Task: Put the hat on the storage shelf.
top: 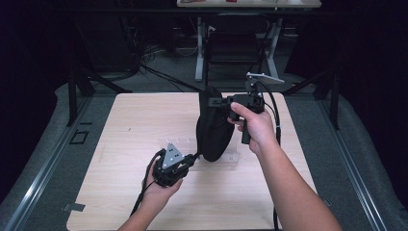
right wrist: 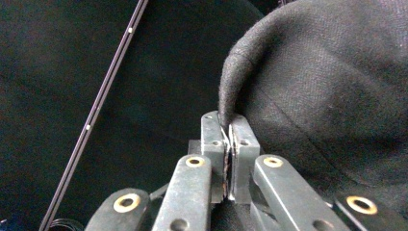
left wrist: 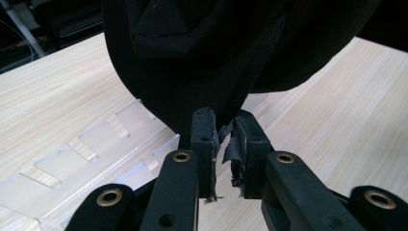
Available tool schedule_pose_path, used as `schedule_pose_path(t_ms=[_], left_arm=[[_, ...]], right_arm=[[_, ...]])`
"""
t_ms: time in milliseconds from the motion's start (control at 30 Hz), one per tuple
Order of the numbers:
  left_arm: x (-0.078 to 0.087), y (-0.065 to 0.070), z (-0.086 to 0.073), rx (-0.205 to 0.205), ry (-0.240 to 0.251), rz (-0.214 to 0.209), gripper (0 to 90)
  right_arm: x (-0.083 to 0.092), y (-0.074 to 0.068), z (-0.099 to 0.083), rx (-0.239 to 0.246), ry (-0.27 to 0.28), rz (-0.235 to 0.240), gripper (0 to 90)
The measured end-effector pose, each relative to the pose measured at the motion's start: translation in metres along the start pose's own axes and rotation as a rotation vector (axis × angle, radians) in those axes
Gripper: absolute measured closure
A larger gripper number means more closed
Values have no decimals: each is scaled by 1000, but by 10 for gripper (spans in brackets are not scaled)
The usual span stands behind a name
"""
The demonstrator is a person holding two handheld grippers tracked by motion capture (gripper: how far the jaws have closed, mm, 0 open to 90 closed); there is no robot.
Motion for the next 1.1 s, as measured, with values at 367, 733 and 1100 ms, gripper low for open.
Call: schedule_pose_path(t_ms=[367,733,1100], left_arm=[[0,1,-2,-32,-1,29,834],[2,-2,-8,-44,-10,59,848],[2,-6,-14,-33,-14,73,852]], right_arm=[[13,-13,-2,59,41,-25,785],[38,-10,-7,74,68,-53,783],[53,-2,-11,65,87,-78,776]])
Point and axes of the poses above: each handheld gripper's, and its own axes: x roughly backward along the jaws, z roughly out of its top, y roughly to its right, the point moved 2 cm from there along -x, roughly forward along the jaws, and after that the axes turned 11 degrees about -y, right-handed, at the moved point
